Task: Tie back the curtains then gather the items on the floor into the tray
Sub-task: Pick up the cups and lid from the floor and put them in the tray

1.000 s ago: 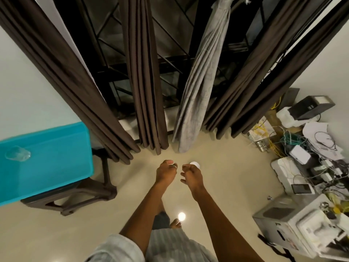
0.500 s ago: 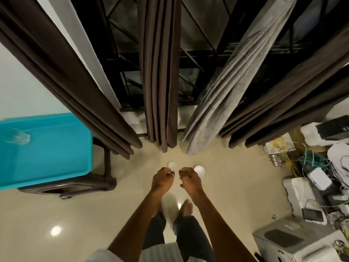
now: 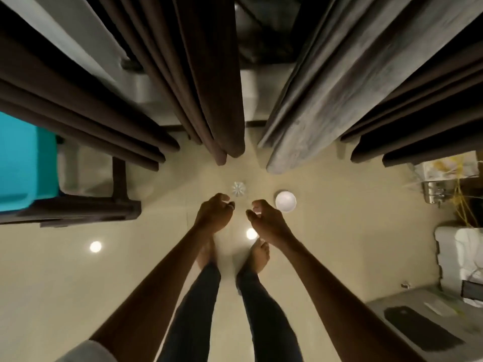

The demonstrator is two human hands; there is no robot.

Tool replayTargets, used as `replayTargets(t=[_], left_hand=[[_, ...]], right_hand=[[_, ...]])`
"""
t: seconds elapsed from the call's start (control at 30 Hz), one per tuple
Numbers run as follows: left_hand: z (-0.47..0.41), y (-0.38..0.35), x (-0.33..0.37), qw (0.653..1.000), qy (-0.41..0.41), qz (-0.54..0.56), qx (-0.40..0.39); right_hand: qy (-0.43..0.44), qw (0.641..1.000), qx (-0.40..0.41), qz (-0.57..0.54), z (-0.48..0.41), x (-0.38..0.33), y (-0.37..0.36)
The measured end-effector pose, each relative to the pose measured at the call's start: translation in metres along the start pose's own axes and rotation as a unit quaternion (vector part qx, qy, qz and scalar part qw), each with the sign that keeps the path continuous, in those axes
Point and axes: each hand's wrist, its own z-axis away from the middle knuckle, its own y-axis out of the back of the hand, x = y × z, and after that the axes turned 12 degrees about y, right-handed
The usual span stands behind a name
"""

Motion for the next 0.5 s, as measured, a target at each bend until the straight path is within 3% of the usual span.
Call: replayTargets(t=[0.5], left_hand=[[-0.166,-0.084,-0.016,0.998,0.019,-0.057,0.002]], right_hand=[[-0.043,0.998,-0.026,0.029,-0.142,0.119,-0.06]])
